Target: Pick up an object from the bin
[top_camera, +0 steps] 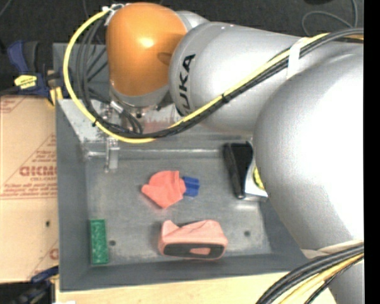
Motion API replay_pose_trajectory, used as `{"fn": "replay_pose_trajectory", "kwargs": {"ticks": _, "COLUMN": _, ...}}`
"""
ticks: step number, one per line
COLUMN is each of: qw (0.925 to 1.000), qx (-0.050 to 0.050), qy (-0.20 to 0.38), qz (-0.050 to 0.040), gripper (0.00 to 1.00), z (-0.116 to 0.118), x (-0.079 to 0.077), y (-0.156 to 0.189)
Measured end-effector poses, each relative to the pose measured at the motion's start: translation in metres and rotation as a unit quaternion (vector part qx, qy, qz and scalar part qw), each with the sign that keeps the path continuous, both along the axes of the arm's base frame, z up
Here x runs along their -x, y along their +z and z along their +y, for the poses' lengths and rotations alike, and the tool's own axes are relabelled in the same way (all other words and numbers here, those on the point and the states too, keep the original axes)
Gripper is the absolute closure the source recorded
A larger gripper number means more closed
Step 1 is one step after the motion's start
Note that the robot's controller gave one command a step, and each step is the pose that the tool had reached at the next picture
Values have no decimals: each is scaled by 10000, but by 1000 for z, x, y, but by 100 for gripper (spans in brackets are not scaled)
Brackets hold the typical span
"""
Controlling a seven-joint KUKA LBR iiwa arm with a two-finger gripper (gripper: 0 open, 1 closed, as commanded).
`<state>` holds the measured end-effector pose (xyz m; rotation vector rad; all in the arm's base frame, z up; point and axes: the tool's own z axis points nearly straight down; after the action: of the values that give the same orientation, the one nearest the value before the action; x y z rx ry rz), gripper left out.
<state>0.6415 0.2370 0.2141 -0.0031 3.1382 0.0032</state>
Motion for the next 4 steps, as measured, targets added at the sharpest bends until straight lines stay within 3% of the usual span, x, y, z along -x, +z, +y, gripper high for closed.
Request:
{"fn": "replay_pose_trajectory", "kwargs": {"ticks": 1, "qw": 10000, "qx": 16, "qy": -18, "qz": 50, "gripper": 0, "z": -19, "x": 38, "y": 55}}
{"fn": "replay_pose_trajectory", "kwargs": {"ticks": 2, "qw": 10000, "qx": -32, "qy": -14, "qz": -89, "gripper": 0, "z": -16, "x": 29, "y": 57}}
{"fn": "replay_pose_trajectory", "kwargs": {"ticks": 3, "qw": 9993, "qx": 9, "qy": 363, "qz": 18, "gripper": 0, "z": -68, "x": 80, "y": -2}}
{"fn": "replay_pose_trajectory", "kwargs": {"ticks": 4, "qw": 9972, "qx": 15, "qy": 744, "qz": -44, "gripper": 0, "z": -74, "x": 75, "y": -32}}
